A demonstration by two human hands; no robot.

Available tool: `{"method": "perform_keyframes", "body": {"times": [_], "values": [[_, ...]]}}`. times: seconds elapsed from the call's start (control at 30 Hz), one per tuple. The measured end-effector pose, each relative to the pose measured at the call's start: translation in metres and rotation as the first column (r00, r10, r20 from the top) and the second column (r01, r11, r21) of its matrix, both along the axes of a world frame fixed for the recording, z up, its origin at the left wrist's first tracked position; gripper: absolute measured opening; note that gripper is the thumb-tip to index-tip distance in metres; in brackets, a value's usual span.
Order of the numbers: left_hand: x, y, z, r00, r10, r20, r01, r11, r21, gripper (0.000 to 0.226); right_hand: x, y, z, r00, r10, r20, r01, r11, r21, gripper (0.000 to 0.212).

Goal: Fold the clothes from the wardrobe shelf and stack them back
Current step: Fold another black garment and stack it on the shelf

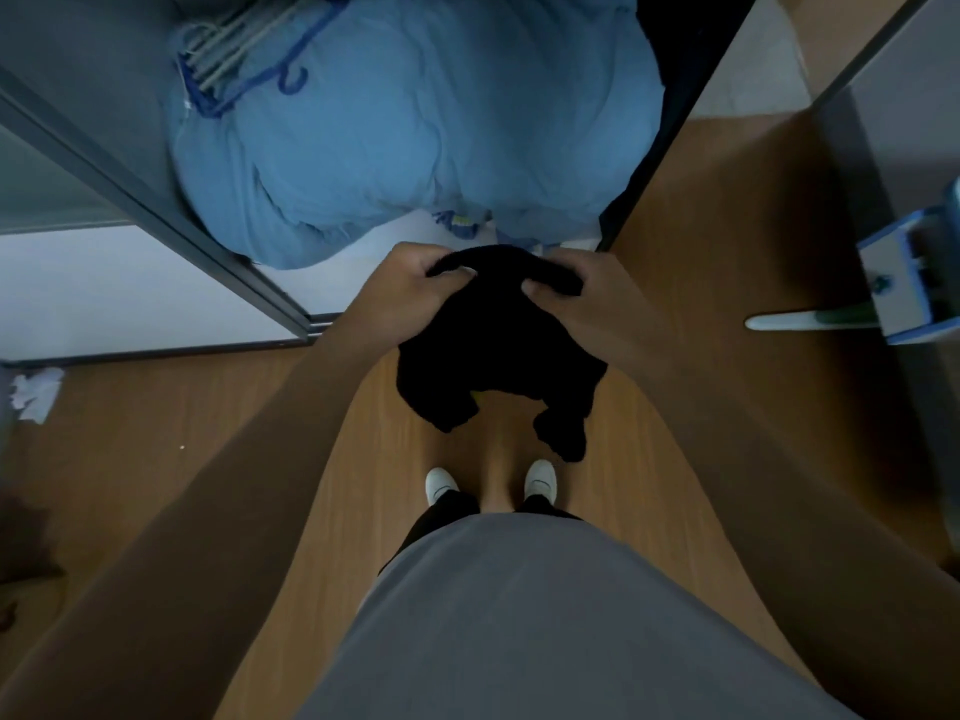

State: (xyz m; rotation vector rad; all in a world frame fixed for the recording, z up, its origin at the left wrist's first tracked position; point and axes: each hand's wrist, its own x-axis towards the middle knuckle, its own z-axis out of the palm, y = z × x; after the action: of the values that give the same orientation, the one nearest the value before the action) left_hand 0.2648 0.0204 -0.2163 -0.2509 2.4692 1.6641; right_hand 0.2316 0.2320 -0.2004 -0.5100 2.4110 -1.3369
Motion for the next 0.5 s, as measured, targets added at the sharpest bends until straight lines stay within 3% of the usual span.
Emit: {"method": "perform_keyframes", "body": {"times": [0.17,0.37,0.5], "values": [[-0.003,-0.004,-0.012,1.000,-0.030,-0.007,0.030,0.998,-0.058,0.034,-0.003,-0.001,0.016,0.999,-0.032,0.025,0.036,0.987,-0.154,0.016],[0.030,-0.036,-0.065,0.982,0.019,0.189,0.021,0.979,-0.203,0.028,-0.008,0.006,0.027,0.993,-0.052,0.103,0.075,0.969,-0.235,0.009],[0.041,-0.038,-0.075,0.954,0.248,0.170,-0.227,0.965,-0.134,0.024,-0.019,0.023,0.015,0.996,0.042,0.075,-0.037,0.997,-0.071,0.009]]}}
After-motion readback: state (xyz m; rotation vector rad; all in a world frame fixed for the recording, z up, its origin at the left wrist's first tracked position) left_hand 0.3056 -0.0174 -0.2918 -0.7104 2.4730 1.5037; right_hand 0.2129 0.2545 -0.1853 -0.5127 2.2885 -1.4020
